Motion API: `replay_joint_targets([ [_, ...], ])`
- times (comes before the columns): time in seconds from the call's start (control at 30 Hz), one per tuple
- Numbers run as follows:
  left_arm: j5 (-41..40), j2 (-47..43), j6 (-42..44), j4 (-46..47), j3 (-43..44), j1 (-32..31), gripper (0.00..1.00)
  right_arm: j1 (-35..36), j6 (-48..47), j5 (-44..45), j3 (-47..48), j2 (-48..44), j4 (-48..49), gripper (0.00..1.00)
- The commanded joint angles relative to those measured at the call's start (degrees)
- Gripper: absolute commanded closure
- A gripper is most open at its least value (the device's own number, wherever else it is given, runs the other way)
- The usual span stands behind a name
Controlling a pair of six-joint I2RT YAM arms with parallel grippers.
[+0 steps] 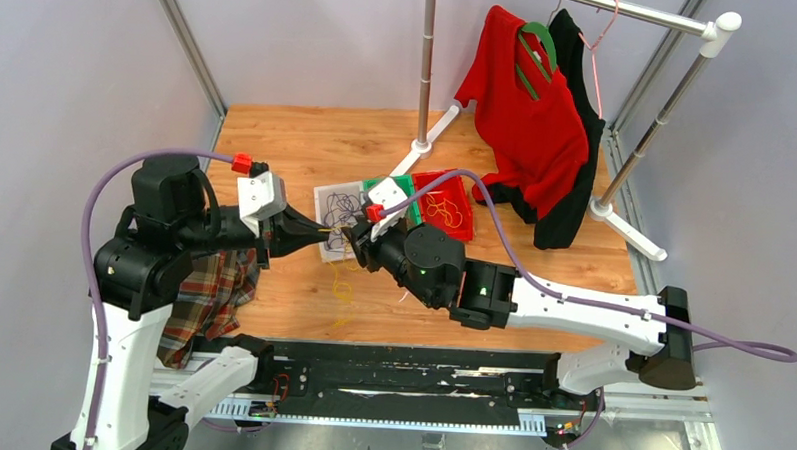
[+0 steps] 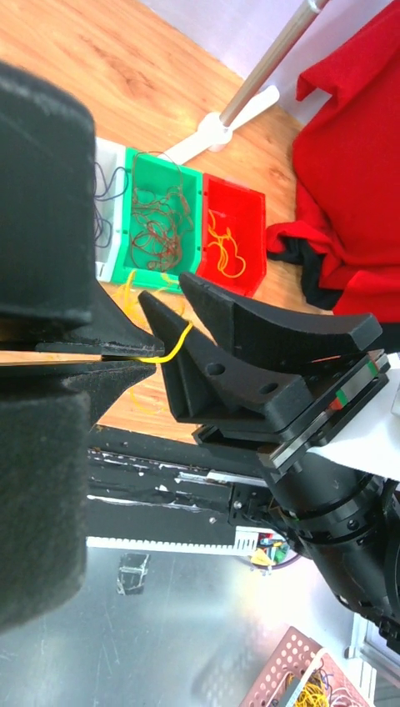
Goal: Untangle the cables
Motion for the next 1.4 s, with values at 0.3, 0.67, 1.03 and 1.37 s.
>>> replay_joint_targets([
  [0.3, -10.39, -0.73, 2.20, -0.40, -2.70, -0.38, 0.94, -3.03, -3.19, 4.22, -1.44, -6.03, 0.63, 0.95],
  [0.67, -14.17, 2.70, 4.22, -0.37, -3.97, -0.42, 0.71, -3.88, -0.58, -0.25, 2.34, -6.45, -11.78, 0.99],
  [1.03, 1.07, -2.71, -2.17, 6.12, -18.44, -0.75, 0.19, -3.88, 3.17, -9.47, 4.39, -4.30, -16.56, 0.99],
  [1.37, 4.95, -4.43, -3.66, 9.21, -22.84, -0.77, 0.76, -3.88, 0.65, -11.71, 1.13, -5.52, -14.47, 0.99],
])
